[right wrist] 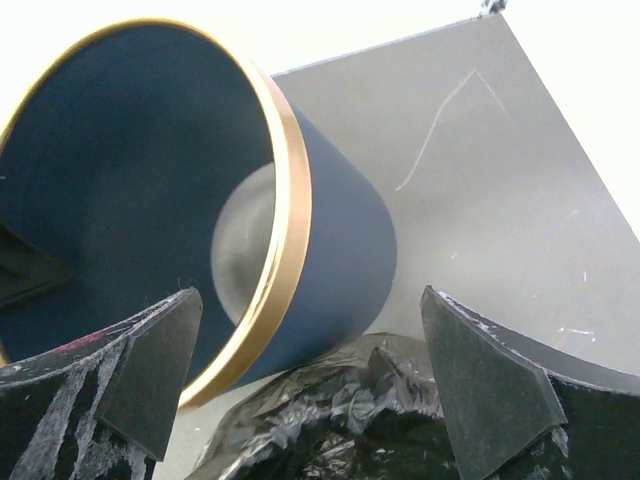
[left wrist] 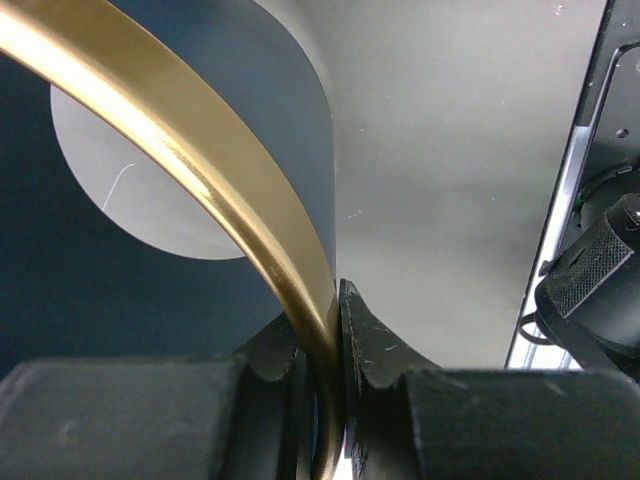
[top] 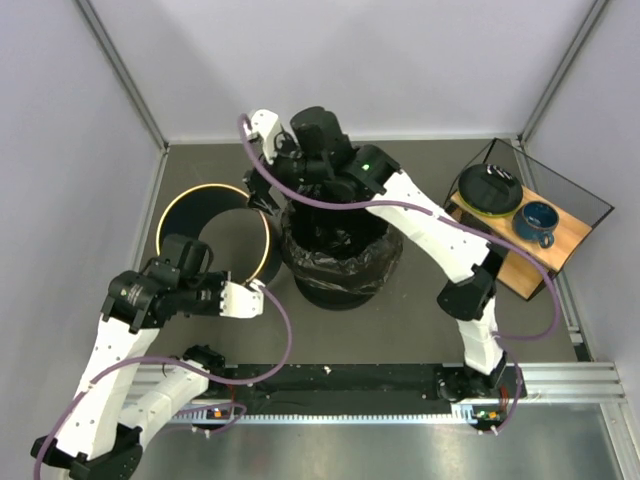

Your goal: Put the trash bags into the trash bin

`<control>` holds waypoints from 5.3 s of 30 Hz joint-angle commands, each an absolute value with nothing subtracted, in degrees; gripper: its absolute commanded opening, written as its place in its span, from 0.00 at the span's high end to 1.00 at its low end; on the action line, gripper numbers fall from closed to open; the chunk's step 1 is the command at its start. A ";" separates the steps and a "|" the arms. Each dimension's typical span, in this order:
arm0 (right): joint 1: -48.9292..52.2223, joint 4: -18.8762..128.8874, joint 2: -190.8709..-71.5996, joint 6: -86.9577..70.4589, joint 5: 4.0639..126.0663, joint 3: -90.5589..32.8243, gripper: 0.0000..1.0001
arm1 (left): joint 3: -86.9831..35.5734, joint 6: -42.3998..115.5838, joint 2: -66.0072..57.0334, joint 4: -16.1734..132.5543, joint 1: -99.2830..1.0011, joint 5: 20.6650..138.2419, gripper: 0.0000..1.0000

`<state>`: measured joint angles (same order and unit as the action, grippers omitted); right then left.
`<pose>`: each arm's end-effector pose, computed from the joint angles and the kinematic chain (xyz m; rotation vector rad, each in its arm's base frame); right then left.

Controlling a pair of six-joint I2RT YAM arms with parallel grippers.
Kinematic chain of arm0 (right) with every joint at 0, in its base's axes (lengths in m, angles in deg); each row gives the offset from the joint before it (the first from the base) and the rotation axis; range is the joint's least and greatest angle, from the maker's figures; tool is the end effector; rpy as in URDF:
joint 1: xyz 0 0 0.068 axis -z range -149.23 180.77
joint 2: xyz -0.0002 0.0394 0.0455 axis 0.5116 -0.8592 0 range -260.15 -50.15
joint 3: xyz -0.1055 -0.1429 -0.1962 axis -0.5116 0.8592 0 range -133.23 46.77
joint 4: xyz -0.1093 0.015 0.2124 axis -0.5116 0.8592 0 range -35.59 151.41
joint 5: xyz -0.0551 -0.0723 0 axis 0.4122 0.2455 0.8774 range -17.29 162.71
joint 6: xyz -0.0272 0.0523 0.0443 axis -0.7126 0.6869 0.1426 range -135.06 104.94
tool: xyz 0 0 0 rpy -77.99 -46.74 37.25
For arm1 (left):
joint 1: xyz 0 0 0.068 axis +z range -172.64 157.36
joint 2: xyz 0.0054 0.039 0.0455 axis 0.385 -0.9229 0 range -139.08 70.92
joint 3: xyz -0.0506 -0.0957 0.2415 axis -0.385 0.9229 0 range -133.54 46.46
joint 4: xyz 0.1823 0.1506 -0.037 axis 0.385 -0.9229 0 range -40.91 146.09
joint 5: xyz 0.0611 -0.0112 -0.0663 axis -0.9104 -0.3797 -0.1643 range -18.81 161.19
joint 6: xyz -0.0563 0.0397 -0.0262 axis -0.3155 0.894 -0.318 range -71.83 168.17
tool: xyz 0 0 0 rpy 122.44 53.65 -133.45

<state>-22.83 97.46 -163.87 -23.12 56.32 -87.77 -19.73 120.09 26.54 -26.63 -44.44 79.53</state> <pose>0.2420 0.3576 0.4318 -1.2028 1.6343 0.7931 0.0766 -0.0402 0.3122 1.9450 1.7550 0.1150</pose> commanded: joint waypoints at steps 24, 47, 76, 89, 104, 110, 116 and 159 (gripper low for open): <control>-27.85 94.49 -174.69 -32.12 70.68 -91.05 1.00 | -21.56 114.45 26.70 -28.73 -44.44 77.08 0.46; -27.67 93.34 -173.02 -33.96 66.02 -83.67 0.93 | -28.77 91.42 47.45 -5.45 -42.60 69.02 0.20; -27.59 98.36 -169.69 -34.23 60.22 -82.70 1.00 | -35.80 64.35 30.50 8.39 -32.14 54.92 0.07; -27.23 98.44 -171.44 -31.41 61.89 -87.60 1.00 | -42.92 58.17 5.47 -6.11 8.19 96.22 0.45; -27.24 98.27 -179.08 -35.28 65.32 -98.42 1.00 | -25.08 75.05 7.20 -4.03 10.58 115.13 0.43; -27.15 98.18 -179.35 -38.00 64.88 -95.89 0.95 | -23.41 72.52 9.83 -1.23 10.84 110.75 0.43; -26.97 98.09 -181.02 -39.06 66.03 -96.41 0.90 | -21.57 72.78 10.19 -1.66 11.37 112.58 0.42; -26.18 87.02 -180.23 -42.39 63.83 -96.60 0.50 | -19.98 77.44 7.99 -4.65 11.81 117.86 0.43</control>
<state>-26.96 90.46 -181.07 -40.71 64.30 -96.56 -20.49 76.14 7.28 -2.98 11.75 114.28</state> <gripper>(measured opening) 0.490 0.569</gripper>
